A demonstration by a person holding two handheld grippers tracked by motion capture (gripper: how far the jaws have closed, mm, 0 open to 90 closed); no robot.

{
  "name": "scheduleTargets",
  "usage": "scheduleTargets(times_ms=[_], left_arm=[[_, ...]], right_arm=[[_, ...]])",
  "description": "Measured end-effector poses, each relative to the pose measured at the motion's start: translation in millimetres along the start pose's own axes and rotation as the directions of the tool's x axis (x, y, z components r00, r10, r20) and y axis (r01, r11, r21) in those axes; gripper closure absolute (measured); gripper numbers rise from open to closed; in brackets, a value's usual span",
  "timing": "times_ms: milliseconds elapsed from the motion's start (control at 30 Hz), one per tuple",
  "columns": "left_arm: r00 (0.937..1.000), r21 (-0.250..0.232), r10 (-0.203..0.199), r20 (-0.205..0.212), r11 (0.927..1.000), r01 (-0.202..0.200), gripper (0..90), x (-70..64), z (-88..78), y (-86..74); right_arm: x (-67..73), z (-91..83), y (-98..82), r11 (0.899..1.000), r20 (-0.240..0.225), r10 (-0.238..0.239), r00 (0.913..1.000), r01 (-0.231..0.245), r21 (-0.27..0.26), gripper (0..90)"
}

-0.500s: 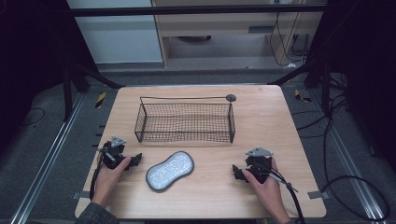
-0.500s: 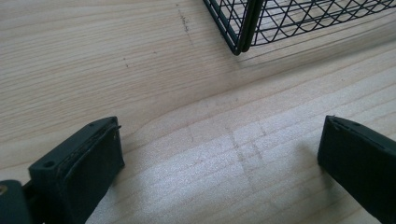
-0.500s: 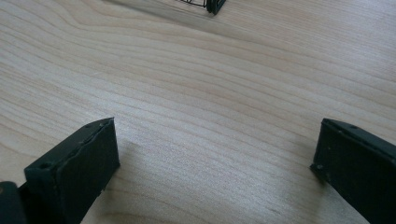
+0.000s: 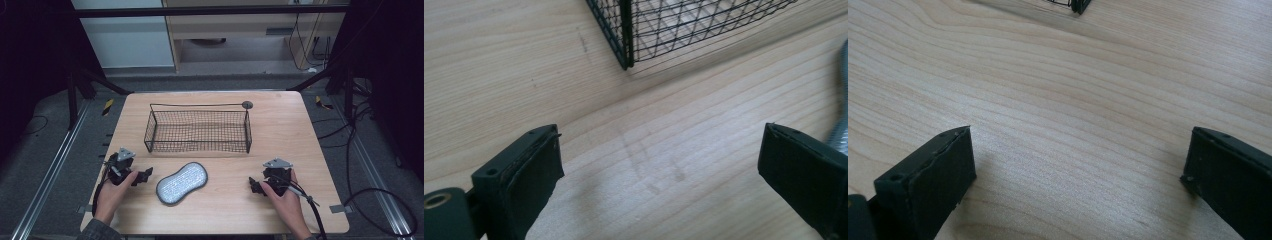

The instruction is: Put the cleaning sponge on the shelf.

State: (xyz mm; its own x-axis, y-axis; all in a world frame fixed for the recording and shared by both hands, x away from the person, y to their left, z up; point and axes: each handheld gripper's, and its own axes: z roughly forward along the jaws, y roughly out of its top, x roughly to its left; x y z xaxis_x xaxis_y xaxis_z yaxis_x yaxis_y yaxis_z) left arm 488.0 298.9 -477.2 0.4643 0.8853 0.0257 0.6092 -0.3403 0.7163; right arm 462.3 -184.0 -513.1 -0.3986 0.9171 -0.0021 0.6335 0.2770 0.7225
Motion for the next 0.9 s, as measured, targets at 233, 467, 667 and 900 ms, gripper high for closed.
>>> scheduleTargets(times_ms=[233, 467, 667, 900], left_arm=[[0.9986, 0.000, 0.041, 0.032, 0.9992, -0.041, 3.5, -13.8, -9.4, 13.4], [0.9912, 0.030, 0.107, 0.078, 0.9935, -0.110, 4.0, -35.2, -13.6, 21.8], [0.9833, 0.044, 0.147, 0.108, 0.9874, -0.152, 4.3, -54.7, -16.5, 26.3], [0.9702, 0.034, 0.194, 0.145, 0.9790, -0.201, 4.6, -69.5, -17.7, 33.4]], right_arm=[[-0.3, 0.0, -0.2, 1.000, -0.001, -0.004, 1.0000, 0.004, -0.001, 0.4], [-0.3, -0.1, -0.2, 1.000, -0.002, -0.005, 1.0000, 0.005, -0.001, 0.4], [-0.5, -0.1, -0.2, 1.000, -0.002, -0.007, 1.0000, 0.007, 0.000, 0.4], [-0.6, -0.2, -0.3, 1.000, -0.001, -0.008, 1.0000, 0.008, 0.001, 0.4]])
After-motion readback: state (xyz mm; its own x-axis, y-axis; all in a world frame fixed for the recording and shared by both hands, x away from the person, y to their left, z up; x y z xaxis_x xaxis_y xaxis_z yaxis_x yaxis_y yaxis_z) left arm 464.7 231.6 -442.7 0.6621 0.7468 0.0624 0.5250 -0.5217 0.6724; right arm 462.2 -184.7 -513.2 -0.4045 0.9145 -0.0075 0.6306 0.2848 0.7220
